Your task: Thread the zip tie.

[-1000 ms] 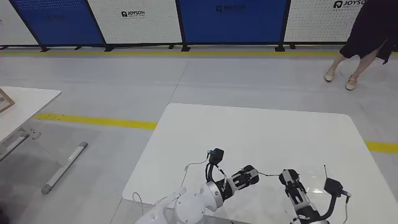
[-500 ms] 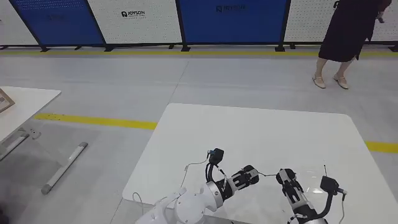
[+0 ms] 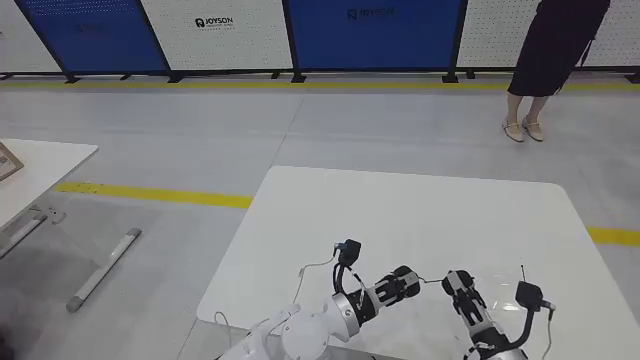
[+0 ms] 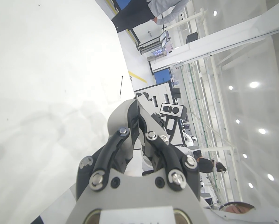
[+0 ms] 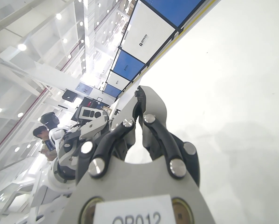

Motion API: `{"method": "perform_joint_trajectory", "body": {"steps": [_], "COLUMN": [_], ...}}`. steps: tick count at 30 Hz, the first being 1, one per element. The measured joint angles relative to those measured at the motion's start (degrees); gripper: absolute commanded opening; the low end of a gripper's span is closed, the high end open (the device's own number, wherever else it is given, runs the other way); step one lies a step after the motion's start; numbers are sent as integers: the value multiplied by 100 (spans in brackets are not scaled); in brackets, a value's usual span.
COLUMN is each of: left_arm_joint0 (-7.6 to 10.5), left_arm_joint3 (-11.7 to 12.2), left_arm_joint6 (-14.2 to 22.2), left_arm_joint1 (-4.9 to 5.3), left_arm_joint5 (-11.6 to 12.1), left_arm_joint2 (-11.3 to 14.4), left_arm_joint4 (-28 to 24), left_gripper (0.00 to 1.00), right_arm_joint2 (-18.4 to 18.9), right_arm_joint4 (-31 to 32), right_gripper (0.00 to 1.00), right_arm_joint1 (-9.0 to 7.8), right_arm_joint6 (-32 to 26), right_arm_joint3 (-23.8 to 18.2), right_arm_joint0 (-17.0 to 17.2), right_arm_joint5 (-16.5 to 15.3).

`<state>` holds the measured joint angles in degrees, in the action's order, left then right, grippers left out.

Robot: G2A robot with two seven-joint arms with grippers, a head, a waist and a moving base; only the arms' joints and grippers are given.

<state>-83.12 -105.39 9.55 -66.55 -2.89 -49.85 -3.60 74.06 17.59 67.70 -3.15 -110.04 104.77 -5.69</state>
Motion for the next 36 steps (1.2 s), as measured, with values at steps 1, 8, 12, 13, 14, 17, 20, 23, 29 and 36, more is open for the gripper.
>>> {"method": "perform_joint_trajectory", "body": {"steps": [1,8,12,13,14,17,20,23,29,36], "left_arm_joint0": [-1,4,-7,-10,-12,-19,-16,-6,21,48], "left_arm_joint3": [2,8,11,11,11,10,10,18,36,16], "left_arm_joint6": [3,28,-5,-13,-20,-15,19,14,-16,-44], "left_arm_joint1": [-1,-12,-16,-17,-18,-22,-26,-34,-43,-53], "left_arm_joint5": [6,-6,1,3,6,20,22,10,-154,-407], "left_arm_joint2": [0,0,-31,-38,-46,-60,-55,-46,-44,-11], "left_arm_joint4": [-3,-2,-25,-30,-39,-68,-75,-74,4,177], "left_gripper": [0,0,0,0,0,0,0,0,0,0], "right_arm_joint2": [-2,40,89,96,104,121,108,101,120,60], "right_arm_joint4": [-15,-177,-251,-266,-297,-351,-308,-296,-184,106], "right_gripper": [0,0,0,0,0,0,0,0,0,0], "right_arm_joint1": [2,15,15,17,20,23,27,33,41,60], "right_arm_joint6": [-14,-71,-153,-157,-161,-195,-219,-212,-98,104], "right_arm_joint3": [8,65,103,111,120,142,154,171,178,142], "right_arm_joint0": [-9,-59,-79,-84,-93,-106,-112,-122,-105,-55], "right_arm_joint5": [-21,-128,-148,-138,-134,-163,-190,-198,-239,-173]}}
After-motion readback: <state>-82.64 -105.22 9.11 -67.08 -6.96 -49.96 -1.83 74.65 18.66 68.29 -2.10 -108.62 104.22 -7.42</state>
